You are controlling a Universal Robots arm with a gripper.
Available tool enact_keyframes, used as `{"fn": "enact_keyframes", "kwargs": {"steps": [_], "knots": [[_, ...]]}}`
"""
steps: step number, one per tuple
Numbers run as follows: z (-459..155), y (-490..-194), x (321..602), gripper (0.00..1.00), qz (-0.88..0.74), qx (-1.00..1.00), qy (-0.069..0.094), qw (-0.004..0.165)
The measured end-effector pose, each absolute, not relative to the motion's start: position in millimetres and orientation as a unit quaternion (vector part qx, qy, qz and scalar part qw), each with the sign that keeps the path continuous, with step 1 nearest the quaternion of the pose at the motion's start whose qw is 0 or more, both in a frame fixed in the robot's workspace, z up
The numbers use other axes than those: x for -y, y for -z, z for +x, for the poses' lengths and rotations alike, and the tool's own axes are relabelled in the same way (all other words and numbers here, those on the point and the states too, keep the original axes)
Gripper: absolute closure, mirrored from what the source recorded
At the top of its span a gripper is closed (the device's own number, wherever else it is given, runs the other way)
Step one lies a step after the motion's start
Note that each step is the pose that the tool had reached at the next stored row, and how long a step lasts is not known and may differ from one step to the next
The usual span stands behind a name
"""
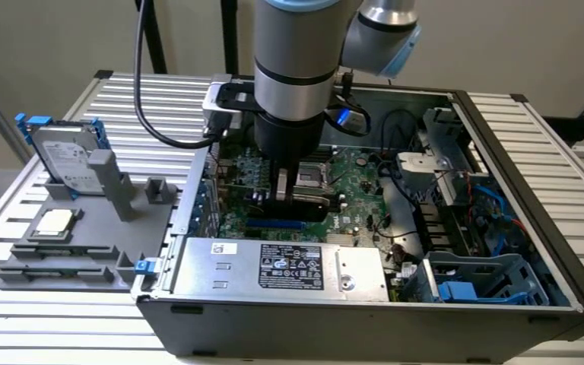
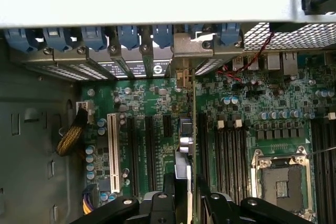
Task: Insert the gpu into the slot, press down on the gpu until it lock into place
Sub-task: 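Insert the gpu into the slot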
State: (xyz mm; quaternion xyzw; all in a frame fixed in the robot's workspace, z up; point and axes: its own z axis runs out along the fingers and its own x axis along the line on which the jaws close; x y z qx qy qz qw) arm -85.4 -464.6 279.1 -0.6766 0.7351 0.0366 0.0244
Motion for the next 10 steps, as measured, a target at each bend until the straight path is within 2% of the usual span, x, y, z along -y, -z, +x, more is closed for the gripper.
{"fn": "enact_keyframes", "kwargs": {"steps": [10], "knots": [[-85.4, -275.3, 462.0, 0.74, -0.679, -0.733, -0.037, 0.024]]}}
